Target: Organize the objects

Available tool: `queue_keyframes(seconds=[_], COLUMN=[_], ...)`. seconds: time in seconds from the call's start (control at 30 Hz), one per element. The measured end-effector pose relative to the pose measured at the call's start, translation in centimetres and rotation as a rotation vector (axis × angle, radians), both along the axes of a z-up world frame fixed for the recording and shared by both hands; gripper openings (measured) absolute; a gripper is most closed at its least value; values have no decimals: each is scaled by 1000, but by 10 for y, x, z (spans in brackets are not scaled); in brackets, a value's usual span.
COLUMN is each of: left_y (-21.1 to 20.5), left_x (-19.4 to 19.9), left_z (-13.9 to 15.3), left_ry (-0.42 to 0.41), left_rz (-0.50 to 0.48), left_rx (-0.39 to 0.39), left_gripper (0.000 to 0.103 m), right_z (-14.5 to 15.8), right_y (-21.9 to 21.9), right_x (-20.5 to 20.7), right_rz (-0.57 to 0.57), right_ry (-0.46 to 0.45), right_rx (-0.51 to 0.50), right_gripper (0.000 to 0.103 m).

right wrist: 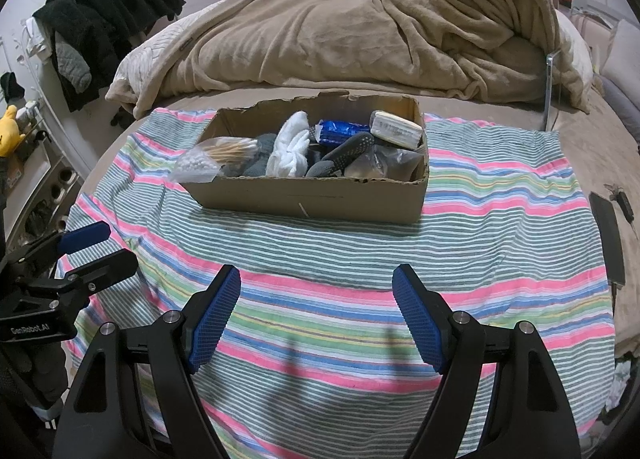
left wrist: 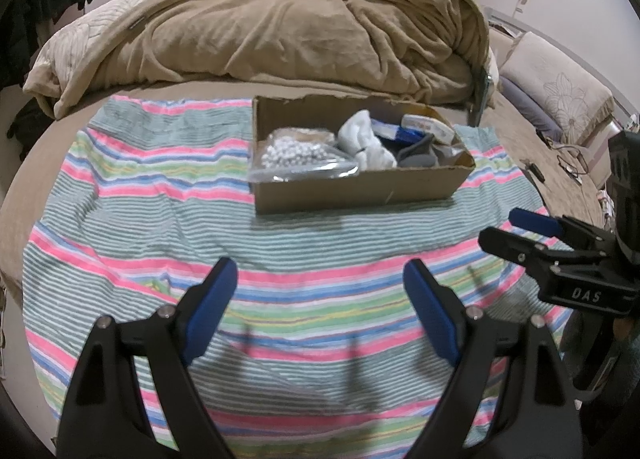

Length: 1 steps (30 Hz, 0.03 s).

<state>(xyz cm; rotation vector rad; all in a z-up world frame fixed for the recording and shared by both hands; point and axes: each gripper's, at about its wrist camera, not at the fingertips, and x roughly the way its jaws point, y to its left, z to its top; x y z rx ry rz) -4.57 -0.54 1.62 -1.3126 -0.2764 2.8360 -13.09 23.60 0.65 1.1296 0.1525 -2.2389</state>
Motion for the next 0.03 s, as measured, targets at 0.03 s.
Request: queue_keyframes(seconds=[0.03], left_y=[-1], left_x=[-1], left_z=[-1], left_ry=[-5], left_rz=[0], left_rx=[0], left_gripper=[86], right_z=[0], right_y=[0], right_x=[-2], right_rz=[2], right_ry=[-1], right_rx=[1], right_gripper=[81])
